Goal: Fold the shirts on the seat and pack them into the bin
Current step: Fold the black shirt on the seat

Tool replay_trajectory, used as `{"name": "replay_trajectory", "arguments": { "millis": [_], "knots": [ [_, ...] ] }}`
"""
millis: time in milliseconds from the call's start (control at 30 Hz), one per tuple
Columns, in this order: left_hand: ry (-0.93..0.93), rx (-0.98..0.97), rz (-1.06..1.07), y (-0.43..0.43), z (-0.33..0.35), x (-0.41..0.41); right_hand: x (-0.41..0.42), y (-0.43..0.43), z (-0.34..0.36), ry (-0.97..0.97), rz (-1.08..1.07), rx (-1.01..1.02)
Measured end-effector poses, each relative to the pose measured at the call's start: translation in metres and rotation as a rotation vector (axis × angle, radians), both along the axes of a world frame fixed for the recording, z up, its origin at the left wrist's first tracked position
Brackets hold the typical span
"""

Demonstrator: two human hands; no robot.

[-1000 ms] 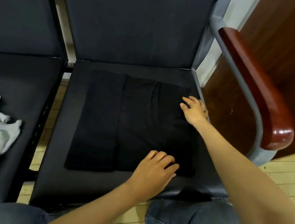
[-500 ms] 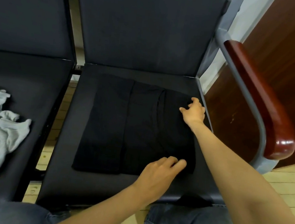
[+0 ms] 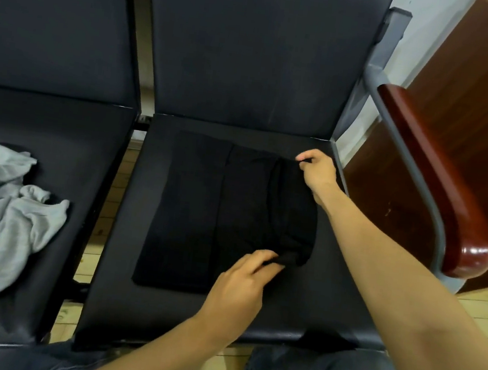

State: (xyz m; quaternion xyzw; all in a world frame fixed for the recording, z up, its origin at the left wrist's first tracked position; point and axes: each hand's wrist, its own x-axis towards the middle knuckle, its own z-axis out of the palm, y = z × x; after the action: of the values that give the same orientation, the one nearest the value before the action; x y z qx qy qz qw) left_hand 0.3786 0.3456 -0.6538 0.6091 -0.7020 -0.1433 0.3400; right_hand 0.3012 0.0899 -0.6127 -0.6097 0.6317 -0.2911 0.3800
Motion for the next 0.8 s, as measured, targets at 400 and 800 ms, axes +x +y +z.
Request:
{"name": "replay_trajectory", "arguments": {
  "millis": [400,800],
  "knots": [
    [-0.201,0.375,0.212,0.048,0.005,0.04,0.097,0.035,-0.008,0.037,0.507,0.12],
    [-0.016,0.414,0.464,0.017,0.012,0.07,0.058,0.053,-0.046,0.392,0.511,-0.252]
  ]
}}
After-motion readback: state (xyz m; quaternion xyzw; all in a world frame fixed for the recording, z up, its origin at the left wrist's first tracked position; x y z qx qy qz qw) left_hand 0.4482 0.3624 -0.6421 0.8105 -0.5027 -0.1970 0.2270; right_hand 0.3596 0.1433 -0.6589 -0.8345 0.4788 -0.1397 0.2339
